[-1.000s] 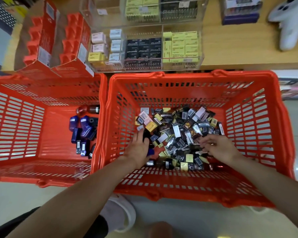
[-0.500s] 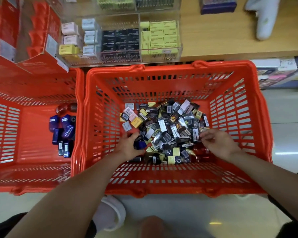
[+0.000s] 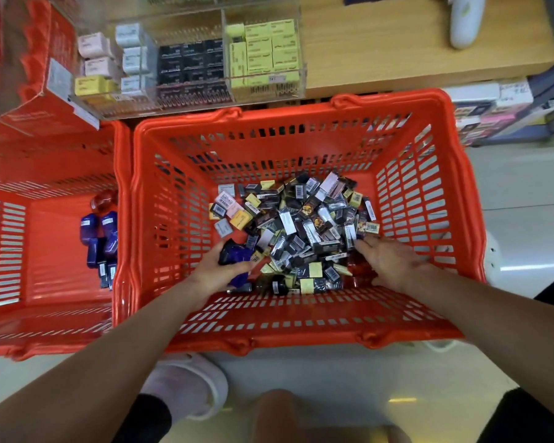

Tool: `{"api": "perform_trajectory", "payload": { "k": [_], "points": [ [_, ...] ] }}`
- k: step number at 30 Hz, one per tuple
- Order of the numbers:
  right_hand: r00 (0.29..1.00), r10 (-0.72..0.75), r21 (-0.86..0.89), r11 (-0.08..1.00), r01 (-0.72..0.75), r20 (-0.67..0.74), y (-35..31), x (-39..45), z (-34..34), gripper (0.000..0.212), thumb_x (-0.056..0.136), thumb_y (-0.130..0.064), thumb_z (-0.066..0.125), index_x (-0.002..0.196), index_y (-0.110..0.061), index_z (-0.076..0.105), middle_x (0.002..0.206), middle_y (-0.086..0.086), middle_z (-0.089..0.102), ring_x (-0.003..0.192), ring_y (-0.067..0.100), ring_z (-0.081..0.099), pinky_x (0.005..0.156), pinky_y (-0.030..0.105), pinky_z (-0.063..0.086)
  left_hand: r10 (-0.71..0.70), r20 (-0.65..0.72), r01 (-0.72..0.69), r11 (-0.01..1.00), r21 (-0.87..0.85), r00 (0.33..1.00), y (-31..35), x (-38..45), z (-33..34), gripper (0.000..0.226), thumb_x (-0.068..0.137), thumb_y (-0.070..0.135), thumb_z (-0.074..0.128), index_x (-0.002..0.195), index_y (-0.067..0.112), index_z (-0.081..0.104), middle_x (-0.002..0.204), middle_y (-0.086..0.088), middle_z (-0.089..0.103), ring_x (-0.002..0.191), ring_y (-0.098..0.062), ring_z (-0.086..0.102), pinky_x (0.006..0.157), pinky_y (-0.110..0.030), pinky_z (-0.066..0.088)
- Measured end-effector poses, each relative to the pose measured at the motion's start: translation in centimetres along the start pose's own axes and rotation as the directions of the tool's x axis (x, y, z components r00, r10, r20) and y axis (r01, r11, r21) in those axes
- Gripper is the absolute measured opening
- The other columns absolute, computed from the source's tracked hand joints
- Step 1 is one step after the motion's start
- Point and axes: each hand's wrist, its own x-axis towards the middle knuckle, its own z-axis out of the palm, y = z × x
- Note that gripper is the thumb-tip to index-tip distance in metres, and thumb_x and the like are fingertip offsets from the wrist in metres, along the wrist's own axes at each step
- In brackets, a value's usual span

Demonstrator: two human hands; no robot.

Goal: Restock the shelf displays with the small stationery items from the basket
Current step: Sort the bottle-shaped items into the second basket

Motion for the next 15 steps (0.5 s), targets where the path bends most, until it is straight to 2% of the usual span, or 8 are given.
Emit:
{"api": "perform_trajectory", "payload": {
  "k": [3,6,10,13,15],
  "points": [
    [1.0,0.001,-0.038,0.999,-0.001,-0.004,-0.1,0.4,0.4,0.077,0.085,-0.045,0.07,0.144,-0.019,0.03,0.142,0.007,0.041,0.123,0.027,0.048,0.095,0.039,0.049,-0.042,-0.007,0.042,0.999,0.012,0.999,0.1,-0.3,0.0,0.079,0.076,0.026,0.084,0.142,0.029,0.041,0.129,0.0,0.055,0.106,-0.016,0.06,0.069,-0.027,0.059],
    [1.0,-0.017,-0.068,0.998,0.017,0.001,0.0,1.0,0.3,0.072,0.091,-0.042,0.064,0.147,-0.016,0.029,0.143,0.009,0.041,0.125,0.029,0.047,0.096,0.038,0.049,-0.04,0.016,0.04,0.999,0.022,0.999,0.1,-0.6,-0.3,0.08,0.073,0.027,0.086,0.141,0.03,0.044,0.129,0.0,0.056,0.106,-0.015,0.06,0.071,-0.029,0.06],
    [1.0,-0.021,-0.127,0.992,0.018,-0.02,0.0,0.7,1.4,0.059,0.097,-0.047,0.047,0.143,-0.013,0.032,0.141,0.012,0.044,0.13,0.031,0.038,0.106,0.042,0.039,-0.047,0.009,0.047,0.998,0.045,0.999,0.3,-0.7,-0.7,0.073,0.071,0.028,0.088,0.133,0.028,0.05,0.125,-0.001,0.059,0.109,-0.019,0.06,0.082,-0.037,0.06],
    [0.998,-0.053,-0.022,0.998,0.054,0.013,-0.3,0.2,1.3,0.055,0.099,-0.046,0.04,0.143,-0.014,0.034,0.142,0.008,0.043,0.13,0.028,0.039,0.105,0.041,0.037,-0.052,0.003,0.052,0.998,0.022,0.999,0.4,-0.8,-1.1,0.061,0.073,0.026,0.086,0.124,0.028,0.054,0.123,-0.002,0.06,0.108,-0.021,0.062,0.083,-0.039,0.06],
    [0.997,-0.071,0.076,0.995,0.068,0.038,-0.9,-0.1,0.8,0.05,0.1,-0.045,0.042,0.139,-0.016,0.039,0.135,0.008,0.049,0.122,0.024,0.047,0.096,0.037,0.042,-0.04,0.016,0.04,0.999,-0.007,0.999,0.6,-1.1,-1.4,0.059,0.073,0.025,0.086,0.123,0.029,0.055,0.122,-0.001,0.061,0.107,-0.021,0.062,0.078,-0.037,0.061]
  ]
}}
